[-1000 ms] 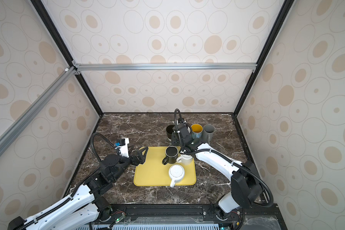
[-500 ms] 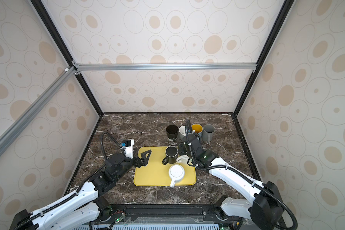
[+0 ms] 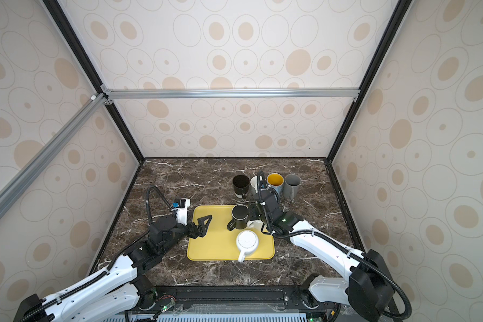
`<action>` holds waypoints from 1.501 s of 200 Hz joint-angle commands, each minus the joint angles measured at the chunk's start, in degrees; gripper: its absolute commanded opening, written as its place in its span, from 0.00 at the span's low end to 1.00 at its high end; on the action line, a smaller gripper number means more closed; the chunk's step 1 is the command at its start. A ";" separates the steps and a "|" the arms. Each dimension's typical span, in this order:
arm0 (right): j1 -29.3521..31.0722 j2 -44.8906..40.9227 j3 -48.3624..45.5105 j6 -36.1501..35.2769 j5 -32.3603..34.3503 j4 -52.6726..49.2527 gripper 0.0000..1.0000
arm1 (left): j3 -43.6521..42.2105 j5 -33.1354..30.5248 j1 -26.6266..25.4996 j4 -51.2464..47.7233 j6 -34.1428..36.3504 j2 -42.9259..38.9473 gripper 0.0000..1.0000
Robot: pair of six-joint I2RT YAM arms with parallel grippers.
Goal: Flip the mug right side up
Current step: 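Open the right gripper and raise it back toward the tray, then lower the left gripper over the black mug on the tray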
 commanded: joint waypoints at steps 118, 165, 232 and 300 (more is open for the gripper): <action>0.37 -2.80 -1.71 -0.19 -0.22 -2.09 0.41 | 5.16 3.55 -2.81 -3.48 3.69 9.26 0.84; 0.32 -4.10 -3.81 -0.46 0.44 0.01 0.41 | 9.38 3.77 -5.25 -5.86 6.84 14.75 0.73; 0.37 -2.90 -2.90 -1.15 0.15 -1.38 0.41 | 15.35 4.87 -7.96 -8.26 9.76 23.31 0.56; 0.37 -2.92 -3.34 -1.65 1.09 -1.38 0.41 | 19.57 5.30 -9.29 -6.97 11.34 31.99 0.49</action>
